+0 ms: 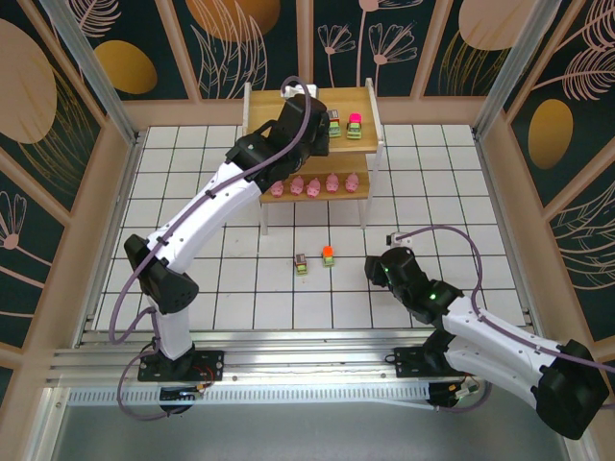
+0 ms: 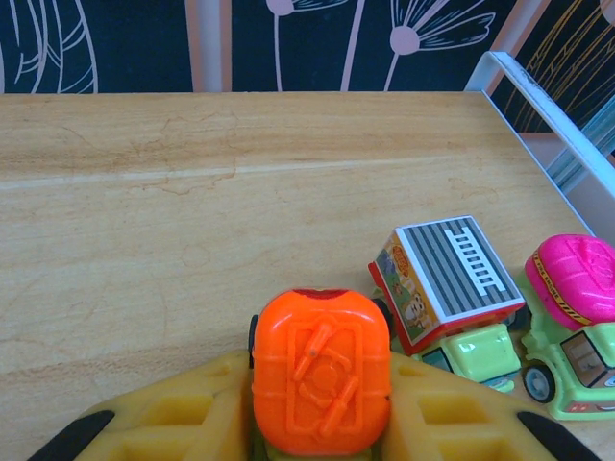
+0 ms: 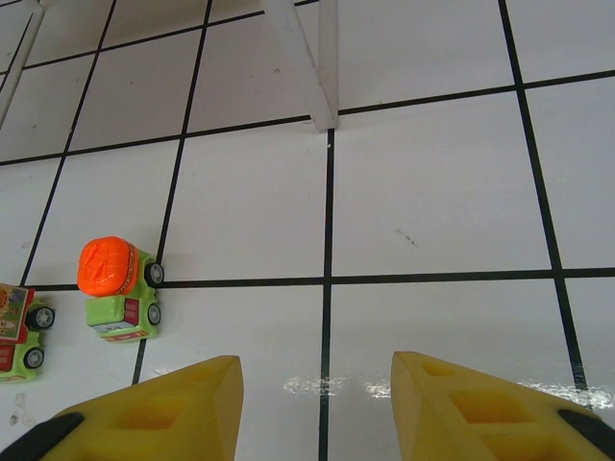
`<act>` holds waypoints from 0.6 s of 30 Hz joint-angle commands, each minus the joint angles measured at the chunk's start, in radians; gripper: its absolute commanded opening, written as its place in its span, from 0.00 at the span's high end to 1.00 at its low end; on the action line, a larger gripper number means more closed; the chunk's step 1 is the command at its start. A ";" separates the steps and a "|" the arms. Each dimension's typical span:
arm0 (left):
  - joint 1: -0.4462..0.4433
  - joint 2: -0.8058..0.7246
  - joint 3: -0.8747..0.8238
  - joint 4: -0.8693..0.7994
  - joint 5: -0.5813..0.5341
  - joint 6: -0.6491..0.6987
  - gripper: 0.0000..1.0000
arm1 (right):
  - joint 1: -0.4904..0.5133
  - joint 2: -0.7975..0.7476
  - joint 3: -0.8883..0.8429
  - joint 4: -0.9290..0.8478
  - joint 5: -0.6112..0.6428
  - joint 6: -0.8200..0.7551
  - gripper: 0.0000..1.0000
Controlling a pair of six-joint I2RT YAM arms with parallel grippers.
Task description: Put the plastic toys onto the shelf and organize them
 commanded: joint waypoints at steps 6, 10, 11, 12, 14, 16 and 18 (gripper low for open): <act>0.009 0.023 -0.014 0.023 -0.018 -0.001 0.63 | 0.013 -0.014 -0.014 0.010 0.035 0.021 0.55; 0.010 0.024 -0.014 0.023 -0.021 -0.001 0.61 | 0.014 -0.014 -0.015 0.011 0.035 0.021 0.55; 0.009 0.026 -0.013 0.022 -0.019 -0.001 0.61 | 0.015 -0.014 -0.015 0.010 0.035 0.021 0.55; 0.009 0.027 -0.014 0.024 -0.016 0.001 0.61 | 0.015 -0.014 -0.014 0.010 0.037 0.020 0.55; 0.009 0.025 -0.012 0.028 -0.012 0.001 0.59 | 0.015 -0.014 -0.014 0.011 0.037 0.021 0.55; 0.009 0.024 -0.009 0.030 -0.009 -0.001 0.58 | 0.015 -0.015 -0.015 0.011 0.037 0.021 0.55; 0.009 0.019 -0.008 0.032 -0.004 -0.001 0.57 | 0.015 -0.014 -0.015 0.012 0.037 0.021 0.55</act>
